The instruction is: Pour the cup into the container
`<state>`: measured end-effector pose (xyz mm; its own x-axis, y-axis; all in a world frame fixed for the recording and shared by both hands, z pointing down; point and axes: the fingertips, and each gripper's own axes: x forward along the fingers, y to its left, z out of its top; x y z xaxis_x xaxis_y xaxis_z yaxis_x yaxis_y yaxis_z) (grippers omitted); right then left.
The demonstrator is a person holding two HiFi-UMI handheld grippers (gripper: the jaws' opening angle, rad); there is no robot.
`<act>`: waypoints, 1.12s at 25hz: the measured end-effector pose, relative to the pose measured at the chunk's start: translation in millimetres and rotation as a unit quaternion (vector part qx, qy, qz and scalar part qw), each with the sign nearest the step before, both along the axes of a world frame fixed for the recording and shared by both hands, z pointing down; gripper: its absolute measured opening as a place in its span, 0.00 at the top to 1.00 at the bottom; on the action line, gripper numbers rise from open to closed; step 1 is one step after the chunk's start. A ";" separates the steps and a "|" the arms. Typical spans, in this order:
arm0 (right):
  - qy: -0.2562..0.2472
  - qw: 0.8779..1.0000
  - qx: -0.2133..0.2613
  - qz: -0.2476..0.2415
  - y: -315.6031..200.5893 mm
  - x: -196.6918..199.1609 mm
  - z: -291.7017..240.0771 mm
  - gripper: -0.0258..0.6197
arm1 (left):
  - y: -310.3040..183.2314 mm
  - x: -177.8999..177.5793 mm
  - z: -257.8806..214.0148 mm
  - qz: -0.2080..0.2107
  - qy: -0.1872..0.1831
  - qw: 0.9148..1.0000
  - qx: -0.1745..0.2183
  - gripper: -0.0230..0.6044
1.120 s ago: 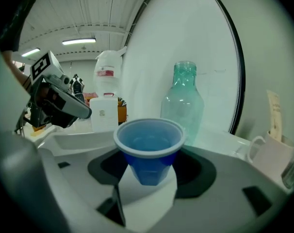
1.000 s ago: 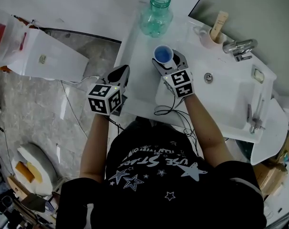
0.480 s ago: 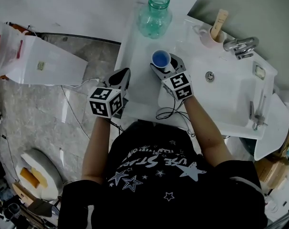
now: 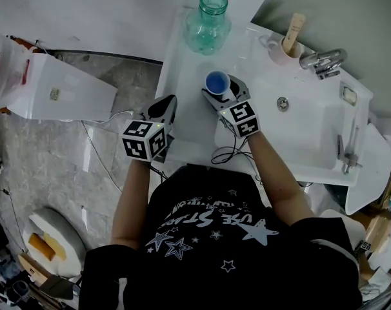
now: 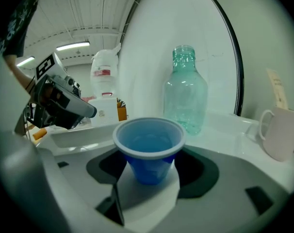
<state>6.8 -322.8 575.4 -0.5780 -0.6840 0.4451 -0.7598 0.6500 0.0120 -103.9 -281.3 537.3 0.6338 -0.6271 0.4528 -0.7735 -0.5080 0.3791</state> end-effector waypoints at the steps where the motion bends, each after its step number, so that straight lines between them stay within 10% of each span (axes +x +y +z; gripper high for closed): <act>1: -0.003 1.000 -0.002 0.001 0.5 0.2 0.1 0.49 | 0.0 -0.1 0.0 0.001 0.001 1.000 0.000 0.95; 18: -0.034 0.996 0.023 0.078 49.3 65.2 -33.8 0.42 | 19.5 18.7 -21.2 -0.012 0.014 1.000 0.023 0.95; 28: -0.062 0.988 0.083 0.117 100.8 129.7 -99.8 0.64 | 63.2 77.1 -53.2 0.014 0.013 0.999 0.049 0.95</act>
